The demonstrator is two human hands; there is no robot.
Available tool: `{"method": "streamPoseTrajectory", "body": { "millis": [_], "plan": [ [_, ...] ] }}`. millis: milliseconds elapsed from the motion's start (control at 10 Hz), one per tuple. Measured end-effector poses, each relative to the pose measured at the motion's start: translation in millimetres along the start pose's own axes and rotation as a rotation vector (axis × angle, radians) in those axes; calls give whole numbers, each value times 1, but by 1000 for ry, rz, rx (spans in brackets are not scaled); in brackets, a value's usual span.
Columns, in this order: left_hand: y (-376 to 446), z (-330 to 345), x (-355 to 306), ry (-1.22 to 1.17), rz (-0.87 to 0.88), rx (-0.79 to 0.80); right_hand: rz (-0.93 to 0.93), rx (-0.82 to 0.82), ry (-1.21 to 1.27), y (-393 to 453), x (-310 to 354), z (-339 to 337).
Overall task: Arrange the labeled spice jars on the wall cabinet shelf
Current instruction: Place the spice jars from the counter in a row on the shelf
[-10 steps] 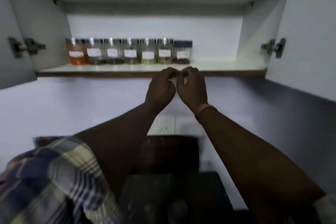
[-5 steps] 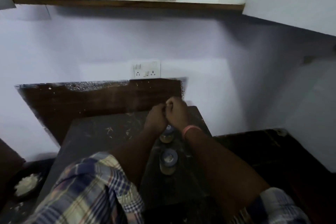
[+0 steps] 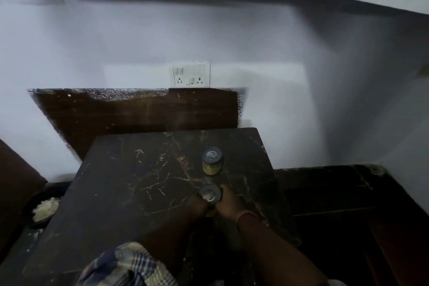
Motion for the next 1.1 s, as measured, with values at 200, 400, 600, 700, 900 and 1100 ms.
{"method": "streamPoseTrajectory", "body": {
  "millis": [200, 400, 600, 700, 900, 1100],
  "plan": [
    [17, 6, 9, 130, -35, -34, 115, 131, 94, 34, -14, 15],
    [20, -5, -28, -125, 86, -220, 297, 125, 516, 62, 8, 11],
    [4, -20, -90, -349, 310, -359, -46, 21, 759, 66, 49, -8],
    [0, -28, -106, -432, 362, -349, -61, -53, 757, 68, 68, -23],
    [2, -63, -122, -655, 296, -372, -294, -5, 652, 57, 108, -82],
    [-11, -75, -129, -784, 41, 136, -519, 116, 599, 21, 138, -123]
  ]
}}
Point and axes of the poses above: each hand's wrist, its own y-axis towards the middle knuckle, its own z-axis out of the palm, x = y × z, the point moved 3 cm from there along y, towards the middle knuckle, and after that the axes turned 7 degrees about -x, right-handed, at the moved point
